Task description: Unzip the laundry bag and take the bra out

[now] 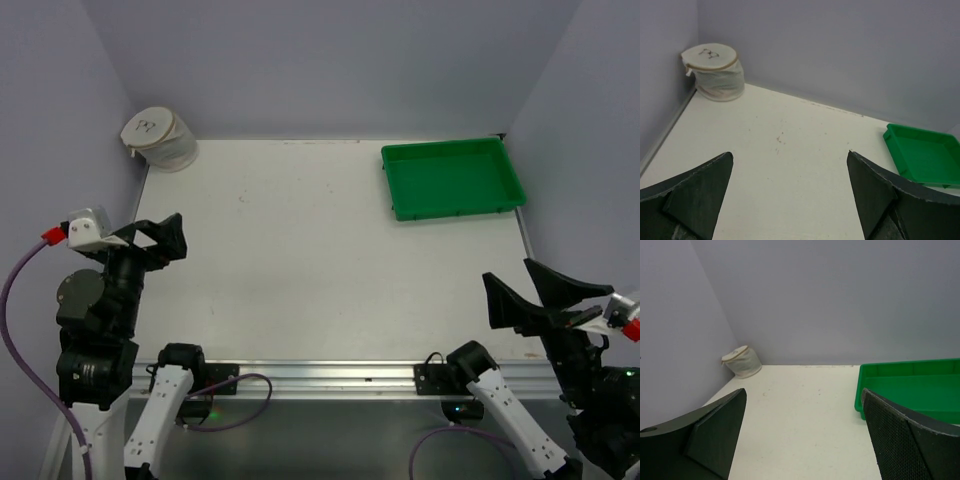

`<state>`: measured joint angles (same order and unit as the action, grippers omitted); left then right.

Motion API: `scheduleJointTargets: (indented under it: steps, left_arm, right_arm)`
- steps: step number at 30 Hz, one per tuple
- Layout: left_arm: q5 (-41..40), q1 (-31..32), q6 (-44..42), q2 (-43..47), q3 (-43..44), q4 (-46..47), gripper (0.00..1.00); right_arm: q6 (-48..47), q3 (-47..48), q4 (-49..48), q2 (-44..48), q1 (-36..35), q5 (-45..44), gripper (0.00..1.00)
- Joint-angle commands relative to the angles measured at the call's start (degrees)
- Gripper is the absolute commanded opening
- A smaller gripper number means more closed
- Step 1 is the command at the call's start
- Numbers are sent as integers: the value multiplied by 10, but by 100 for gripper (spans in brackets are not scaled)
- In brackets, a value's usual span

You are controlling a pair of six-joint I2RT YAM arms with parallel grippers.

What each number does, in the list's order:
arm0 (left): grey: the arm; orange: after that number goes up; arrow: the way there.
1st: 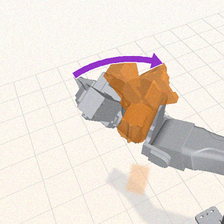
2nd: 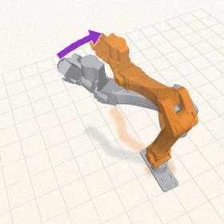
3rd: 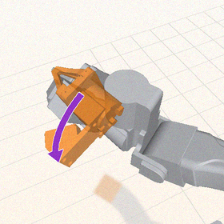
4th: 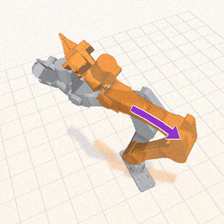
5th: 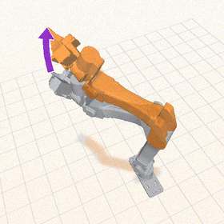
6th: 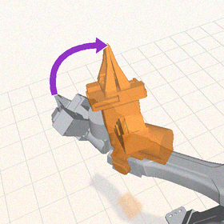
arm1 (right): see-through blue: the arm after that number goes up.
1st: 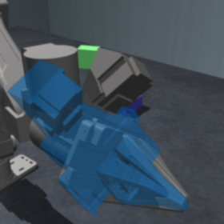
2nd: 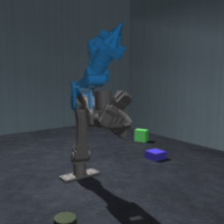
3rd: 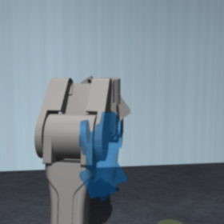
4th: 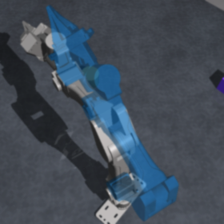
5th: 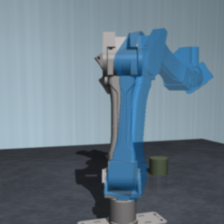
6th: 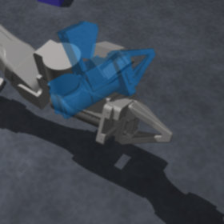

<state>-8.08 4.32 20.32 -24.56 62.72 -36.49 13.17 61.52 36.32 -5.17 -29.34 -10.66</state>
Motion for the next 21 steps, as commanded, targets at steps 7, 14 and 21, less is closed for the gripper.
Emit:
scheduleJointTargets:
  steps: [7,14,21]
  left_arm:
    - [106,3,124,-126,-162,129,100]
    - [-23,-9,197,-295,-156,288,100]
    - [-113,-43,268,-453,-112,454,100]
  right_arm:
    - [43,-95,-24,-63,-2,64,99]
    - [53,-167,-100,-90,-2,121,99]
    - [56,-199,-156,-127,-2,186,99]
